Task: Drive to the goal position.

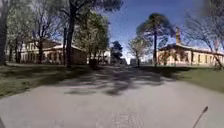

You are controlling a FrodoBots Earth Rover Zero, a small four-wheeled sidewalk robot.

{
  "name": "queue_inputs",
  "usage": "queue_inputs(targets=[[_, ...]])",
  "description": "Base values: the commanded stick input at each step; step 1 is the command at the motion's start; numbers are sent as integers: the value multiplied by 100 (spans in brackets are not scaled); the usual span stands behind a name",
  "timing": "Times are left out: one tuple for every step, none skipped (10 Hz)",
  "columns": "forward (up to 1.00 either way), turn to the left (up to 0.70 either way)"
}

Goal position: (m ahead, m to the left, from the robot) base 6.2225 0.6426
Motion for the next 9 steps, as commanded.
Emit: queue_inputs(targets=[[100, 0], [100, 0], [100, 0], [100, 0], [100, 0], [100, 0], [100, 0], [100, 0], [100, 0]])
